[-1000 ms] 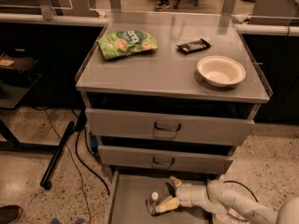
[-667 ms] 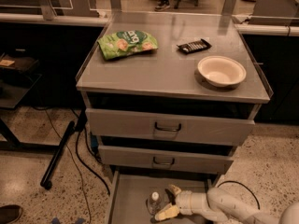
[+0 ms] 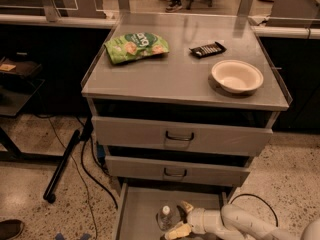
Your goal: Pick blue plastic bottle from bottom drawer and place on counter
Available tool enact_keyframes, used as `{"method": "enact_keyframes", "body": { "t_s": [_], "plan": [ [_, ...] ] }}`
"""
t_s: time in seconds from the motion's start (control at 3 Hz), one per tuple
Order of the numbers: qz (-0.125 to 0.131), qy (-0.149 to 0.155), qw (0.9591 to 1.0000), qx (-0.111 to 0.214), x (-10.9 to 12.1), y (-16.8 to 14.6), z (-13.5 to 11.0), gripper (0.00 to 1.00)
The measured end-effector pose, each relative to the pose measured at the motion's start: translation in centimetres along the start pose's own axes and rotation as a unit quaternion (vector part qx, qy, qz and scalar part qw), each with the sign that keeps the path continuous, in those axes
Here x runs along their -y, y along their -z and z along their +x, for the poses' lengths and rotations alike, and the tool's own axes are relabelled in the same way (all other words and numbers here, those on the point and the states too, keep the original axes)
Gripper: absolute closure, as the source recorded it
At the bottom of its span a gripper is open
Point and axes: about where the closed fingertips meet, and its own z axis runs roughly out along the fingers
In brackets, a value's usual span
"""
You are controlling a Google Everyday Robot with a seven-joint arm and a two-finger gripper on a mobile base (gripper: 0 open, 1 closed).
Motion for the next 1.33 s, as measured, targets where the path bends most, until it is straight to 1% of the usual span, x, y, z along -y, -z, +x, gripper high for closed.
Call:
{"method": "enact_keyframes", "body": {
  "t_s": [0.33, 0.67, 1.0, 1.33],
  "plan": [
    [-0.013, -0.006, 0.9998, 0.013, 0.0, -1.6, 0.7, 0.00],
    [-0.025, -0.006, 0.9993, 0.028, 0.4, -3.7, 1.0, 0.00],
    [-0.029, -0.006, 0.9990, 0.034, 0.6, -4.5, 1.1, 0.00],
    [-0.035, -0.005, 0.9983, 0.046, 0.7, -5.3, 0.8, 0.00]
  ]
}}
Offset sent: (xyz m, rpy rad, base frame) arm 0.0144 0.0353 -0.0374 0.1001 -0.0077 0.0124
